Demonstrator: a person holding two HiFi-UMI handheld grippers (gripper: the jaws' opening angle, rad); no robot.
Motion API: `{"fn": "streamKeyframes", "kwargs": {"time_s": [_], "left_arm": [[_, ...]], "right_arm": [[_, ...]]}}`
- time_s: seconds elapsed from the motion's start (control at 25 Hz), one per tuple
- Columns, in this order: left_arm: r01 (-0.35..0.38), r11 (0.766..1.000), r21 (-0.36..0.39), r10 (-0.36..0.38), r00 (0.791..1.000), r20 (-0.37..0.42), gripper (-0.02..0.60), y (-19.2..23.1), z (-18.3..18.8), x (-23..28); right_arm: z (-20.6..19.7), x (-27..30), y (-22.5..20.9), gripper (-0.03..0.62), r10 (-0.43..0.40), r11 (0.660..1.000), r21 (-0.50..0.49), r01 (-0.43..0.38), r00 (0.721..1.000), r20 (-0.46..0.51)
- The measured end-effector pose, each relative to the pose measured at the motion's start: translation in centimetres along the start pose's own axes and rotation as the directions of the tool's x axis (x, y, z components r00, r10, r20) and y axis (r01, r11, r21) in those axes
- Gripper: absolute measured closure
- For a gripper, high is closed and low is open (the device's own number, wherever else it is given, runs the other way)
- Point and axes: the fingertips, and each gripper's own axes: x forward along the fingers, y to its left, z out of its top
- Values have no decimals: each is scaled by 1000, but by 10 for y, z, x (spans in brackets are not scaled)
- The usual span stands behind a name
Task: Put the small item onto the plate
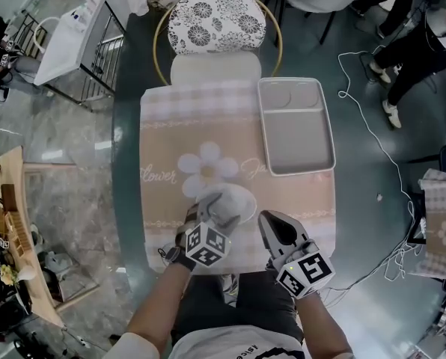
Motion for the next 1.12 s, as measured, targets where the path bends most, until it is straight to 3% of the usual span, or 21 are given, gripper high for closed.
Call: {"fn": "streamKeyframes", "kwargs": {"time_s": [0.24, 0.44, 0.84, 1.12], "left_arm": [[6, 998, -68, -3, 999, 46, 252, 3, 28, -39], [30, 989, -142, -11, 992, 129, 269, -3, 63, -86], [-39, 975, -217, 107, 944, 312, 487, 7, 140, -190], [-69, 966, -249, 169, 898, 407, 565, 4, 177, -248]], "right_arm": [[18, -6, 19, 579, 14, 1000, 4, -14, 1000, -19], [39, -12, 43, 579, 30, 1000, 2, -30, 999, -19], [97, -36, 79, 579, 45, 998, -34, -44, 998, 42], [126, -50, 114, 579, 92, 993, -77, -87, 993, 68]]}}
